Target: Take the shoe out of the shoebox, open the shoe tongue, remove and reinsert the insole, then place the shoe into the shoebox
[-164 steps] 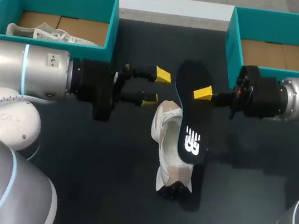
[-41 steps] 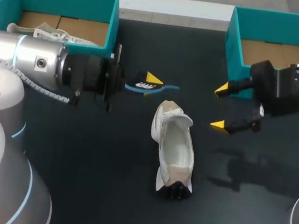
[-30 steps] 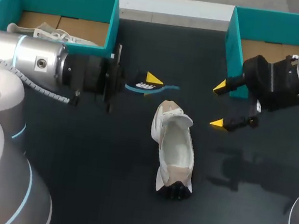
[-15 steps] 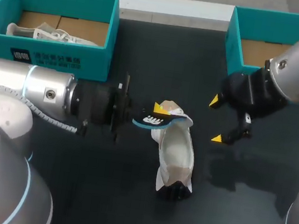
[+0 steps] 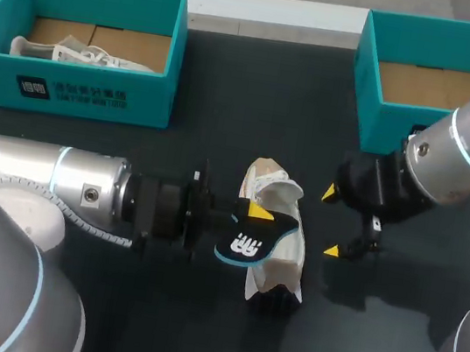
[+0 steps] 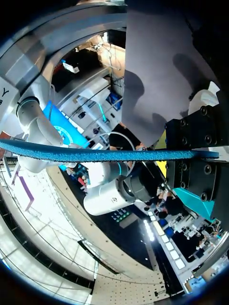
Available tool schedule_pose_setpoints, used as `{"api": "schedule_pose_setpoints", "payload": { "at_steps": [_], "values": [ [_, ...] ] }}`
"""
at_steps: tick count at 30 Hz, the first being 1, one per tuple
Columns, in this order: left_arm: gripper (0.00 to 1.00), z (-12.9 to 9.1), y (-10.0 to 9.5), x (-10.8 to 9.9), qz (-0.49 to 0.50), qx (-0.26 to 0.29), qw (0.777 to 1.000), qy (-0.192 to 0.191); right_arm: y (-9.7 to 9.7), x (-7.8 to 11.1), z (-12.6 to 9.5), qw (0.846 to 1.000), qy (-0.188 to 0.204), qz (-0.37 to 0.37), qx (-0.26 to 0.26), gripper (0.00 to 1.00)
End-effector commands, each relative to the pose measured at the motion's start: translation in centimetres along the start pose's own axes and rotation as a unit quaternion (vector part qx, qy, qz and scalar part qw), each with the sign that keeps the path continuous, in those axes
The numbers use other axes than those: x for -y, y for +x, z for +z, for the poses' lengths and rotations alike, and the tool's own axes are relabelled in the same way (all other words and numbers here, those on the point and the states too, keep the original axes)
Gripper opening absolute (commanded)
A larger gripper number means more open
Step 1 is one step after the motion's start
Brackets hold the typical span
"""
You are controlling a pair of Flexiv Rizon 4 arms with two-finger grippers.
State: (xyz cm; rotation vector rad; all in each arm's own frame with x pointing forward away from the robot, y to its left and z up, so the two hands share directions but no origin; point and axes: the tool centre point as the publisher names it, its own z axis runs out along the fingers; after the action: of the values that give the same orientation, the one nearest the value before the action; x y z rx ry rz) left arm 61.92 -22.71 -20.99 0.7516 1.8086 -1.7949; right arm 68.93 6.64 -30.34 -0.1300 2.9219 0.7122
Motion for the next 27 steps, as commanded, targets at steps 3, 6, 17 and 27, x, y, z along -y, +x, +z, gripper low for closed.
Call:
{"api": "schedule_pose_setpoints", "payload": {
  "at_steps": [3,6,17,27],
  "values": [
    [0.00,1.0,1.4,-1.7,0.003,0.019,1.000,-0.002,0.6,0.7,1.9,1.000,-0.015,0.011,0.007,1.00],
    [0.00,1.2,1.6,-1.8,0.003,0.018,1.000,-0.003,0.6,0.8,2.1,1.000,-0.005,0.025,-0.001,1.00],
    [0.00,1.2,1.6,-1.8,0.003,0.018,1.000,-0.003,0.6,0.8,2.1,1.000,-0.005,0.025,-0.001,1.00],
    [0.00,1.2,1.6,-1.8,0.003,0.018,1.000,-0.003,-0.4,1.0,3.0,0.999,-0.006,0.010,0.035,1.00]
  ]
}}
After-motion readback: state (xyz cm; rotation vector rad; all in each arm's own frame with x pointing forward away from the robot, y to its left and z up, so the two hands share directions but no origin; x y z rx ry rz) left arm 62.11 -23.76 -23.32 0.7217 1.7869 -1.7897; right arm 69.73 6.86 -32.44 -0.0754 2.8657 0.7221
